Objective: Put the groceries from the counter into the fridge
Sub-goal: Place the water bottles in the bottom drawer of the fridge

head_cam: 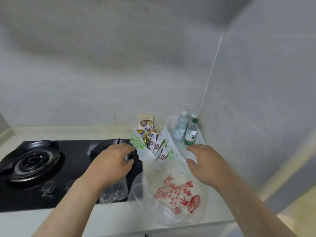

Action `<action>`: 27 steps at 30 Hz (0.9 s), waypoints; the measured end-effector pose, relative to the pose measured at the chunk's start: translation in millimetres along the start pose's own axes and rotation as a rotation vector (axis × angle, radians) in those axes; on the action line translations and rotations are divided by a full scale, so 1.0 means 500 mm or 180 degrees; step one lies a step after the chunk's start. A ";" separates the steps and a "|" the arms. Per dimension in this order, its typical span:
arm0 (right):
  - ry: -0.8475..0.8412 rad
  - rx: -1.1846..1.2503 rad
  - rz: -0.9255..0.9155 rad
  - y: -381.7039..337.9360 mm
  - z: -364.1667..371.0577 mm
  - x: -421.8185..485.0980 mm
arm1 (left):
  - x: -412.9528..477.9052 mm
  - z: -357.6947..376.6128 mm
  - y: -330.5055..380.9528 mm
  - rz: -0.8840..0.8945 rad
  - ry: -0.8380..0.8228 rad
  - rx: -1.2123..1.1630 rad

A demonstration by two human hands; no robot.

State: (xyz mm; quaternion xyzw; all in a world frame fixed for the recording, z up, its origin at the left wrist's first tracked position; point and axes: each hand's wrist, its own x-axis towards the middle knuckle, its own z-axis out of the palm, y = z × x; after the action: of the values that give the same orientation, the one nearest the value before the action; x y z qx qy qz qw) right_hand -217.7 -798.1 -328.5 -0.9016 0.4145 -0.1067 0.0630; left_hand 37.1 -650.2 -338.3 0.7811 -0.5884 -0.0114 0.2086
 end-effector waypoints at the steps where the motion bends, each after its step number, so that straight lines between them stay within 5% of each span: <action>1: 0.0024 -0.0023 0.0065 0.017 -0.003 0.001 | 0.016 0.008 0.012 0.0053 -0.0013 -0.0021; 27: 0.0263 0.0533 0.0279 0.290 0.011 0.204 | 0.326 0.193 0.214 0.0177 -0.0369 -0.0123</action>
State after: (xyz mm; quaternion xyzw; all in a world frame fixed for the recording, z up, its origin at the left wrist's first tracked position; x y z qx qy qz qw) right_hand -258.0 -969.5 -348.8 -0.8689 0.4455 -0.1752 0.1256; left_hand -35.8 -854.6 -352.9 0.7582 -0.6207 -0.0622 0.1894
